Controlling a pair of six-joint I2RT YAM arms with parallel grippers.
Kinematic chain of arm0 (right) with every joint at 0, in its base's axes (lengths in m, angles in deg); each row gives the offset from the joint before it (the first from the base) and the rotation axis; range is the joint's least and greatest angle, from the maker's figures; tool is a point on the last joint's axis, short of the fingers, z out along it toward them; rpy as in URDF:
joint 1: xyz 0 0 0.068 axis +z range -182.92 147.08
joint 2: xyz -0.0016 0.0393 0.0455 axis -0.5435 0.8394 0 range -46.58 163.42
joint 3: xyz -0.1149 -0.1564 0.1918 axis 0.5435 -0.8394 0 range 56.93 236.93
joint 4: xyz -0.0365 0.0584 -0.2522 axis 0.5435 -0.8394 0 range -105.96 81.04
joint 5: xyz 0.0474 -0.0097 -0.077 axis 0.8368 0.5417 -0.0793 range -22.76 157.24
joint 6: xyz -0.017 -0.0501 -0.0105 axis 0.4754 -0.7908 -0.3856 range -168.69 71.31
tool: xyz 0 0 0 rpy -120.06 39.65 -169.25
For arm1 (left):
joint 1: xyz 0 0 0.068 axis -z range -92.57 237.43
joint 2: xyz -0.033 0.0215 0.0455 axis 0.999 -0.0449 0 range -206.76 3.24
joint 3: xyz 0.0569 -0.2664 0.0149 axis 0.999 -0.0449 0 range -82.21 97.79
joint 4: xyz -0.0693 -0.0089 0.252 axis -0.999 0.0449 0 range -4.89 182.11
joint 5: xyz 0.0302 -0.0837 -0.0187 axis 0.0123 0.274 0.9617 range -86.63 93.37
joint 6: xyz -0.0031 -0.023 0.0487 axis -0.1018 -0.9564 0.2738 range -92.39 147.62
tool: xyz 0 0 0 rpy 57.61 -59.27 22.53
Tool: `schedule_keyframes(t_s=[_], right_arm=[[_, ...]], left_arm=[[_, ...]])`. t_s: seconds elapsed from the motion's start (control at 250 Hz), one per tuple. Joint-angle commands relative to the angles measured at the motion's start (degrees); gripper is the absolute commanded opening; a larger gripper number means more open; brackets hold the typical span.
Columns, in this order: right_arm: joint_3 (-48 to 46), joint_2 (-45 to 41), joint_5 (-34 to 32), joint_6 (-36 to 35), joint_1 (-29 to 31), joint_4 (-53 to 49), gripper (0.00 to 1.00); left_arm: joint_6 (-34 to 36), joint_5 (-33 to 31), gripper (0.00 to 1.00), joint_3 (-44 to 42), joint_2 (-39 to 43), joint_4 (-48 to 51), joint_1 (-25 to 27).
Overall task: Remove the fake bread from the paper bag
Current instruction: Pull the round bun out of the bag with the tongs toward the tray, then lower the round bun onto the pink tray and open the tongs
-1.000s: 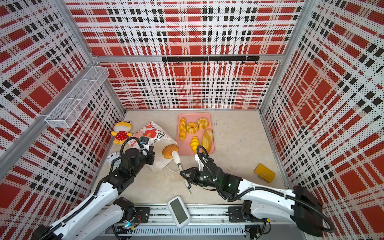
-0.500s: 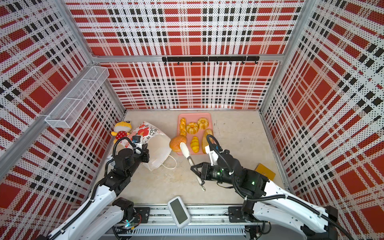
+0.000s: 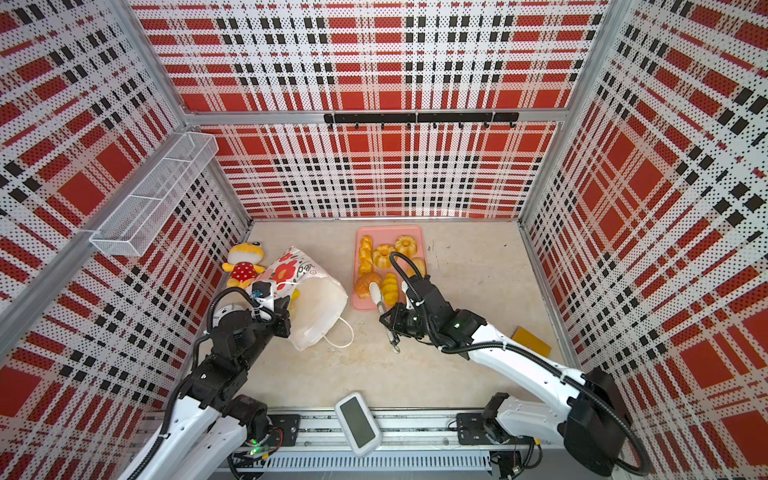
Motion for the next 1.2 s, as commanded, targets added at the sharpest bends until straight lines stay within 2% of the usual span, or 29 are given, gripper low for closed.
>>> schedule_keyframes(t_s=[0.0,0.284,0.656,0.824,0.968,1.052,1.197], right_arm=[[-0.4,2.1,1.1,0.6,-1.4,9.6,0.00],[-1.2,10.1,3.2,2.7,-2.3,17.4,0.00],[-2.1,16.6,1.5,2.6,-2.9,22.0,0.00],[-1.5,19.5,1.6,1.9,-3.4,23.2,0.00],[-0.6,19.5,1.6,0.6,-4.2,20.3,0.00],[-1.3,18.7,2.1,0.5,-4.7,19.5,0.15],[-2.4,16.9,2.4,0.9,-4.8,18.8,0.31]], left_arm=[[-0.3,0.7,0.00,0.1,1.2,2.7,-0.7],[-0.2,1.8,0.00,0.1,0.8,3.3,-1.1],[-0.8,5.4,0.00,-0.1,0.3,2.7,-1.1],[-0.6,5.7,0.00,-0.1,0.0,2.6,-1.1],[-0.4,5.9,0.00,-0.1,-0.1,2.7,-1.1],[-0.3,5.9,0.00,-0.1,-0.2,2.7,-1.1],[-0.3,6.0,0.00,0.0,-0.7,2.6,-1.1]])
